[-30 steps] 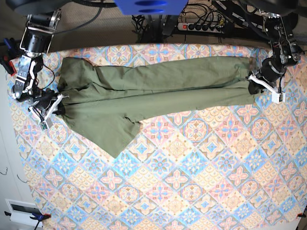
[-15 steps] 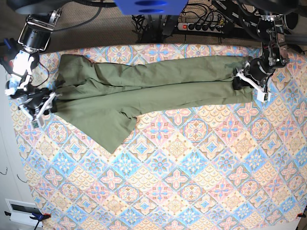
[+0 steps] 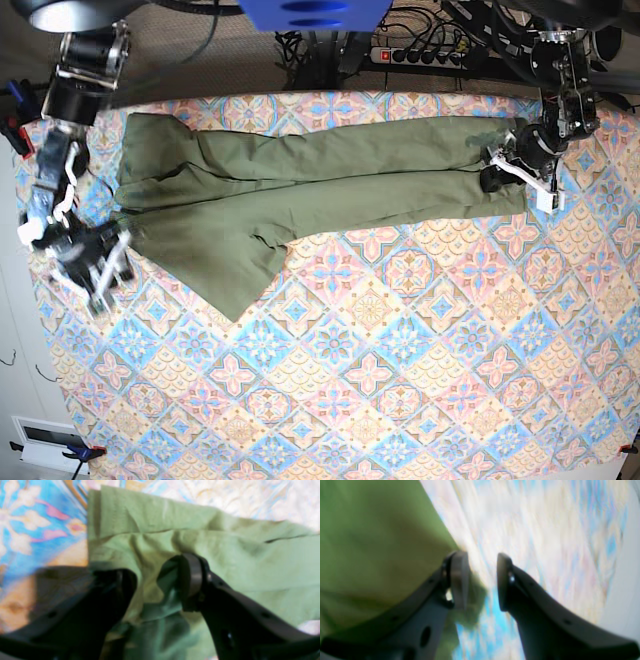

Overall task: Layout the t-shirt on the table in an organized manner, then fold the t-shirt properly
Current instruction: 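Regrasp the folded shirt's ends with both grippers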

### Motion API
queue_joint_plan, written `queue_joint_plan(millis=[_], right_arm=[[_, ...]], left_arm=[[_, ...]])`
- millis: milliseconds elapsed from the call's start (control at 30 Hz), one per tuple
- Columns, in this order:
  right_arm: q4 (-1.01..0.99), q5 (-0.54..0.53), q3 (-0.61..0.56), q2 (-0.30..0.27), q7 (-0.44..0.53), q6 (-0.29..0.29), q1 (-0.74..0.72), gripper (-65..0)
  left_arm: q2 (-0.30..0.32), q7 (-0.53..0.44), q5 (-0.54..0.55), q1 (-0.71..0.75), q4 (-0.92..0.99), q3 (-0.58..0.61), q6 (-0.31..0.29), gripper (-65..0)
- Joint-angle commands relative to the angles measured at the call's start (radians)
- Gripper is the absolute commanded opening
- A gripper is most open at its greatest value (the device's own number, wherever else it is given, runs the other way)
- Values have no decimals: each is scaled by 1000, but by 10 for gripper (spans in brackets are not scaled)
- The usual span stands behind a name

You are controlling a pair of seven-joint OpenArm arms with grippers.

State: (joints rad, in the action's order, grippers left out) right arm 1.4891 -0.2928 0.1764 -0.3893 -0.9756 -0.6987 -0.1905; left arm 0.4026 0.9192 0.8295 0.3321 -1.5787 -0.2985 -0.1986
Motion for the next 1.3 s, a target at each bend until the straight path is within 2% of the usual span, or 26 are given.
queue_joint_plan(millis=[0,200,333,433,533,600,667,833,1267], right_arm=[[-6,-13,-16,2,25,1,-45,-458],[-203,-12,-53,74,34,1,-143,-458],[-311,-12,-54,91,39,1,-206,-458],[-361,-10,-73,91,93,1,-218,-451],[-405,25,-148,89,134,1,-218,-378],[-427,86,-165,91,142,1,-238,-331],[-436,132,-159,91,146,1,-260,-311],[-457,140,-157,91,169,1,-272,-312],[-621,142,-162,91,211,1,-343,-310]], left_arm=[[12,10,50,-3,-10,-1,-9,-362],[23,13,208,-3,-10,-3,-8,-358],[35,57,236,-6,-10,-3,-8,-283],[35,93,231,-31,-10,-12,-8,-217],[34,126,233,-35,-10,-95,-8,-179],[34,148,235,-38,-10,-126,-9,-180],[35,154,235,-40,-10,-149,-9,-180],[29,157,235,-41,-10,-252,-9,-180],[34,159,267,-37,-10,-288,-11,-180]])
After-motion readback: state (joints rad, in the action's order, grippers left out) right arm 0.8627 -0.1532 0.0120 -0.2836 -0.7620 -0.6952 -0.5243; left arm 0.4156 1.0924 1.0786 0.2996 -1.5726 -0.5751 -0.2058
